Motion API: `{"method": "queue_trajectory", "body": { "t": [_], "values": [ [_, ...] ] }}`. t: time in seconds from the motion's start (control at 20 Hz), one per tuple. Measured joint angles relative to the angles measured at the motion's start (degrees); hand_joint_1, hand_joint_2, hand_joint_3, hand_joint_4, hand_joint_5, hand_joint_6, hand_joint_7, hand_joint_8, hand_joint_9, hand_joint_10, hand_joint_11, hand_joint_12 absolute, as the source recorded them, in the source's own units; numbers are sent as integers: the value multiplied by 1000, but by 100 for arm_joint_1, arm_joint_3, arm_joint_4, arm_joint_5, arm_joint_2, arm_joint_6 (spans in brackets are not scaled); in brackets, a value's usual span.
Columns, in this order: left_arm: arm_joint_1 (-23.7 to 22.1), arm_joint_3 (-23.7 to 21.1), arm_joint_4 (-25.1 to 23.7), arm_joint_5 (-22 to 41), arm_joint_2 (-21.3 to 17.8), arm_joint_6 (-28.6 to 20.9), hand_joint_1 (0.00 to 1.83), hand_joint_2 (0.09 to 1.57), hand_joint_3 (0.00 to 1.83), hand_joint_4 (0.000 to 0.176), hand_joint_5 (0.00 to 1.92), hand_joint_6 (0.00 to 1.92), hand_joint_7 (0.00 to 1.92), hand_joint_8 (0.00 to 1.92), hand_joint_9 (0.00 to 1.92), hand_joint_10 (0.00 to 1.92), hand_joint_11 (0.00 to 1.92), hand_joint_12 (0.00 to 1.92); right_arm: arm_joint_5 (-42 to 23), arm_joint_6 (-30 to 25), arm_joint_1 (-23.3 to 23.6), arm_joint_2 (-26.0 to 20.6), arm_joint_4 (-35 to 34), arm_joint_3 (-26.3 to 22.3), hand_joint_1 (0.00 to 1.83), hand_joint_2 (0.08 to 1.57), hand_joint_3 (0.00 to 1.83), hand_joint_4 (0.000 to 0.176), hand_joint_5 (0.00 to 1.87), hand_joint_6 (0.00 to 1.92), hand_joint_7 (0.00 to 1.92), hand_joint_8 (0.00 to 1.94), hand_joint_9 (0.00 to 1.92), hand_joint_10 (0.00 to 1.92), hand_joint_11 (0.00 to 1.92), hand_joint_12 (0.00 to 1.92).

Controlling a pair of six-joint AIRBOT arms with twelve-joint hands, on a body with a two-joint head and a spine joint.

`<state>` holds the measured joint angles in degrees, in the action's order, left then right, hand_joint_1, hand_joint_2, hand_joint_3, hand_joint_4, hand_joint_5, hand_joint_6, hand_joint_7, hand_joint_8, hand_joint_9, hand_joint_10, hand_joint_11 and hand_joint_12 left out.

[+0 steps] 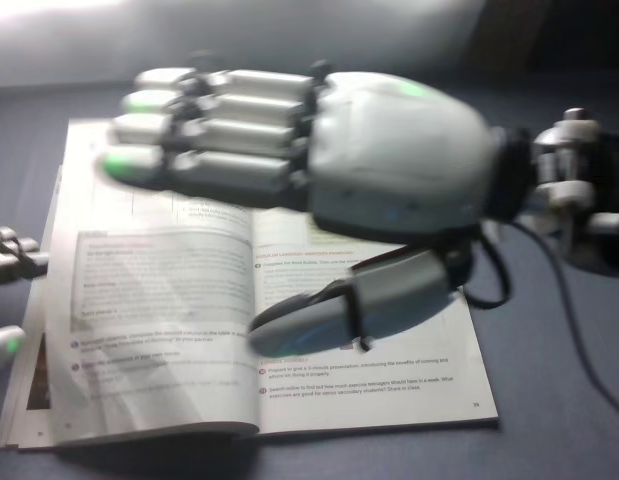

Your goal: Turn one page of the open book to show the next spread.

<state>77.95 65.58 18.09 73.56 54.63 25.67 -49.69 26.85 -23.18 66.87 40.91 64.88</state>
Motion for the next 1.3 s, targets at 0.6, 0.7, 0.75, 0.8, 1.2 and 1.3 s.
{"method": "queue_trajectory", "body": {
  "t": [0.6, 0.7, 0.75, 0.8, 1.2, 1.3],
  "values": [
    [-439, -92, -507, 750, -251, 111, 86, 1317, 0, 1, 0, 0, 0, 0, 0, 0, 0, 0, 645, 2002, -1554, -1829, -2776, -846, 0, 1231, 25, 0, 0, 0, 0, 0, 0, 0, 0, 0],
    [-734, 20, -643, 734, -166, 109, 78, 1332, 1, 0, 0, 0, 0, 0, 0, 0, 0, 0, 474, 2275, -1858, -2031, -3379, -946, 0, 1219, 17, 0, 0, 0, 0, 0, 0, 0, 0, 0],
    [-793, 46, -695, 721, -149, 107, 78, 1332, 1, 0, 0, 0, 0, 0, 0, 0, 0, 0, 420, 2326, -1926, -2087, -3517, -979, 0, 1219, 17, 0, 0, 0, 0, 0, 0, 0, 0, 0],
    [-935, 92, -782, 647, -101, 105, 67, 1333, 1, 0, 0, 0, 0, 0, 0, 0, 0, 0, 236, 2433, -2079, -2203, -3790, -1051, 0, 1218, 16, 0, 0, 0, 0, 0, 0, 0, 0, 0],
    [-1585, 297, -1130, 660, -63, 63, 47, 1326, 3, 0, 0, 0, 0, 0, 0, 0, 0, 0, -1255, 2581, -2649, -2612, -4507, -1344, 109, 1299, 16, 48, 0, 0, 0, 0, 0, 0, 0, 0],
    [-1591, 295, -1217, 699, -46, 66, 50, 1363, 16, 0, 0, 0, 0, 0, 0, 0, 0, 0, -1523, 2586, -2712, -2656, -4682, -1349, 142, 1295, 8, 78, 0, 0, 0, 0, 0, 0, 11, 5]
  ]
}}
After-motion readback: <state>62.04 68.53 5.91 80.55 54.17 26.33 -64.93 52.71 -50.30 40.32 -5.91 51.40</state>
